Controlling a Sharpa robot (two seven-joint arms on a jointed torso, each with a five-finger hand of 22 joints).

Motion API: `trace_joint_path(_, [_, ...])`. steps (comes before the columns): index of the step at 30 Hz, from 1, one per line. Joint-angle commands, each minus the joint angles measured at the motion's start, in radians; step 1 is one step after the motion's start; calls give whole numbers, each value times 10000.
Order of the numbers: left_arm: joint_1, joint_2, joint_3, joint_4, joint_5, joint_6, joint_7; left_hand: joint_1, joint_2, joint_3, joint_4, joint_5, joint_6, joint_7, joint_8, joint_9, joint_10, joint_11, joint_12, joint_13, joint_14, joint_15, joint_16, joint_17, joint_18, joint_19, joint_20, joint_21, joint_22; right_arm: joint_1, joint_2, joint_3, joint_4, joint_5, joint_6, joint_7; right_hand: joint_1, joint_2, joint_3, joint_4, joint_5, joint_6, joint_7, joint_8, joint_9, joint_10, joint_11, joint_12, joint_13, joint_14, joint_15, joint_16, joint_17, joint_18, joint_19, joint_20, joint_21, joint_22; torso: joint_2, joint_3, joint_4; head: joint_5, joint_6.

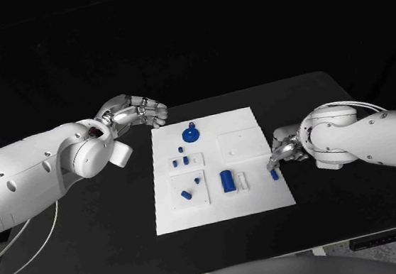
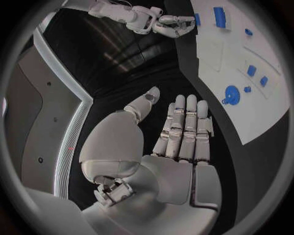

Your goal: Assemble the parts on the task board

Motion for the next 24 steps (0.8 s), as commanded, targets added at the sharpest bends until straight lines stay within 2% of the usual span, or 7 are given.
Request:
trace_joint_path(1, [2,15,4,12,47,143,148,-100,-24,10,53,-5,-74,-15,67,-9,-86,-6,-4,-8,73,13,-39,11,107,-24,67,-69,11,-36,17,-9,-46,-464,201,-266,-97,-12,-27,67,-43,59,-10,69,22,37,-51,-19,5,-19,-80,22,-15,753,11,55,23,15,2,-17,5,-18,-26])
trace_joint_path(6, [2,15,4,5,47,150,142,-103,-25,9,55,-5,-74,-16,69,-10,-86,-7,-4,-8,73,14,-43,15,107,-24,66,-71,13,-156,119,-24,-81,-493,170,-263,-167,-56,-36,140,-47,57,-20,72,51,37,-61,-28,8,-25,-91,28,-18,753,7,53,23,16,5,-13,4,-24,-45])
trace_joint_path(19, [1,6,3,-1,47,172,131,-106,-26,9,59,-5,-77,-16,71,-12,-88,-7,-5,-9,72,13,-51,24,108,-24,66,-76,19,-608,418,-49,-139,-1609,107,-330,-188,-83,-33,168,-48,50,-24,72,65,35,-66,-33,10,-29,-97,31,-19,752,5,49,24,17,6,-33,16,9,-118])
trace_joint_path(24, [1,10,2,2,47,187,131,-107,-27,8,60,-5,-78,-16,72,-13,-89,-6,-5,-9,72,13,-53,26,108,-25,66,-77,20,-710,601,-63,-134,-2095,135,-369,79,99,163,58,-47,-15,-23,34,79,25,-69,-48,16,-35,-106,33,-27,753,-1,15,26,20,2,-23,3,27,-139])
